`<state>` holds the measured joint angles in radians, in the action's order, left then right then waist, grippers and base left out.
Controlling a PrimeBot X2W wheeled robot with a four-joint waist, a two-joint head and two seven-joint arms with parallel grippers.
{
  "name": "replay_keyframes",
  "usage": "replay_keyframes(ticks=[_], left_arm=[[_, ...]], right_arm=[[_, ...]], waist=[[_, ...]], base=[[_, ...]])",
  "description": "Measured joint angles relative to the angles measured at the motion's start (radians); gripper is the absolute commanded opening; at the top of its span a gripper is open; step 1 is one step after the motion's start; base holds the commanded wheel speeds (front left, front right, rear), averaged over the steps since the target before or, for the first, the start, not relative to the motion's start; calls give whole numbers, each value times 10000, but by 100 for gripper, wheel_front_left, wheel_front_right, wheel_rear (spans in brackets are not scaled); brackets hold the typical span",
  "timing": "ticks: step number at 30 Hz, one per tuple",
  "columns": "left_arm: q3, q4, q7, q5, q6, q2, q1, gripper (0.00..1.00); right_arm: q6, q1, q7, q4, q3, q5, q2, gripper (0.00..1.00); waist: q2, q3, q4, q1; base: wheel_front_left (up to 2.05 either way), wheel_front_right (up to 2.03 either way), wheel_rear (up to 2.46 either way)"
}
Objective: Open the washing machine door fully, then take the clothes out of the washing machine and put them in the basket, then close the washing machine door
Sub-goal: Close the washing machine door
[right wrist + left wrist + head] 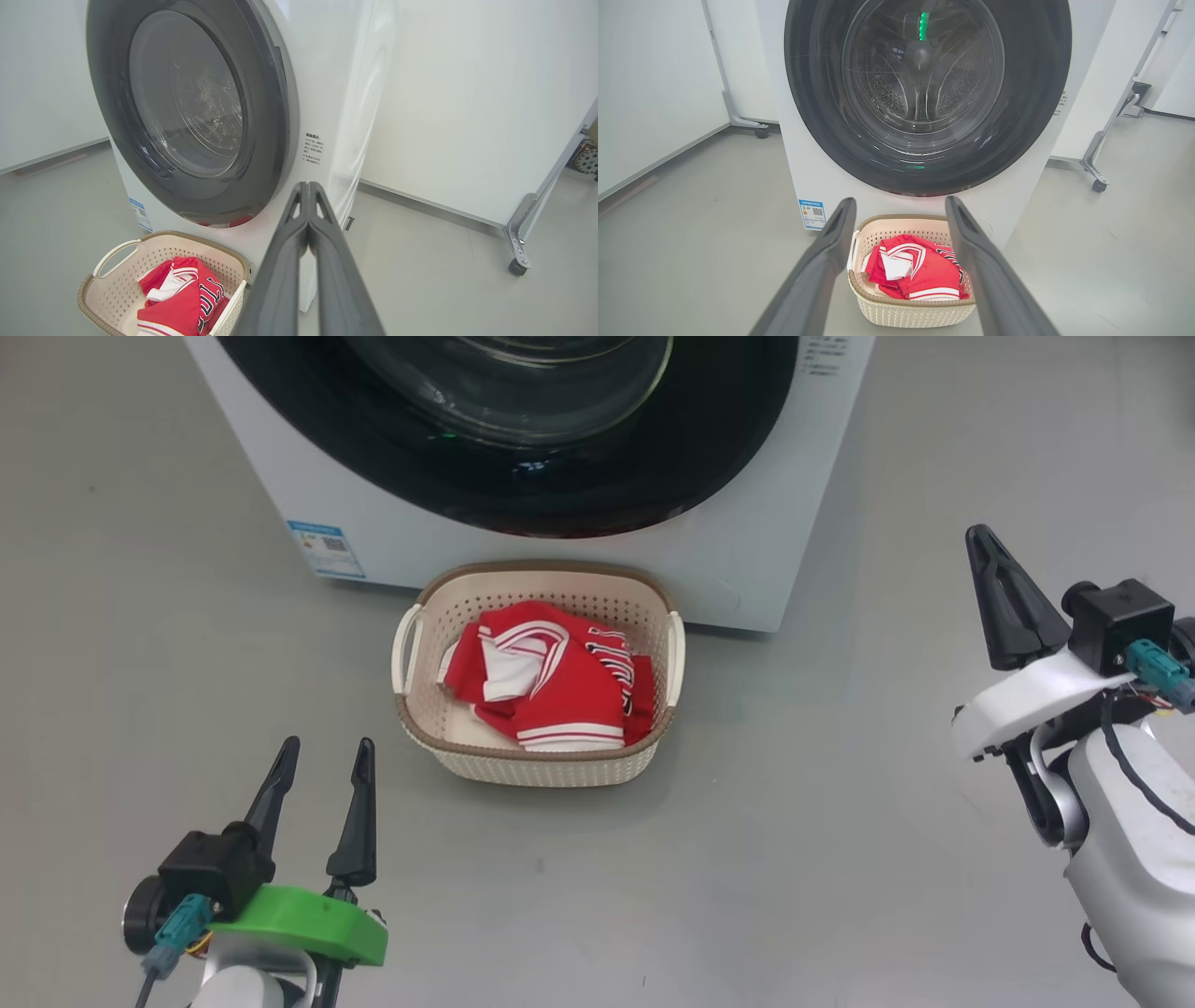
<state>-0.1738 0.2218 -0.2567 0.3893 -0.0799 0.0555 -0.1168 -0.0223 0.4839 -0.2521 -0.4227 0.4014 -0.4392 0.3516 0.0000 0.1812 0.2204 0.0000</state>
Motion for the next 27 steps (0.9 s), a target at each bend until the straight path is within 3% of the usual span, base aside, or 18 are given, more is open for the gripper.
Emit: replay_keyframes(ticks=[13,24,25,26,27], left_arm=[[234,-84,0,-485,-15,48,448,100],[430,-370,0,-819,-59,36,626,100],[449,-372,0,-819,-59,36,636,100],[454,-374,0,-819,-59,35,647,100],[456,-374,0,-819,-61,35,661,100]], right_arm=[[-456,-1983,-2,1053,-790,-6,82,0],[-786,-3687,0,2023,-1891,-79,-301,0],[-786,-3777,0,2109,-1925,-79,-355,9],[-786,-3871,0,2199,-1935,-52,-382,38],[-796,-3962,0,2272,-1948,40,-393,77]], waist=[[0,-1059,-1369,0],[0,-1463,-1798,0],[0,-1465,-1807,0],[0,-1467,-1815,0],[0,-1468,-1822,0]], base=[[0,0,0],[0,0,0],[0,0,0],[0,0,0],[0,0,0]])
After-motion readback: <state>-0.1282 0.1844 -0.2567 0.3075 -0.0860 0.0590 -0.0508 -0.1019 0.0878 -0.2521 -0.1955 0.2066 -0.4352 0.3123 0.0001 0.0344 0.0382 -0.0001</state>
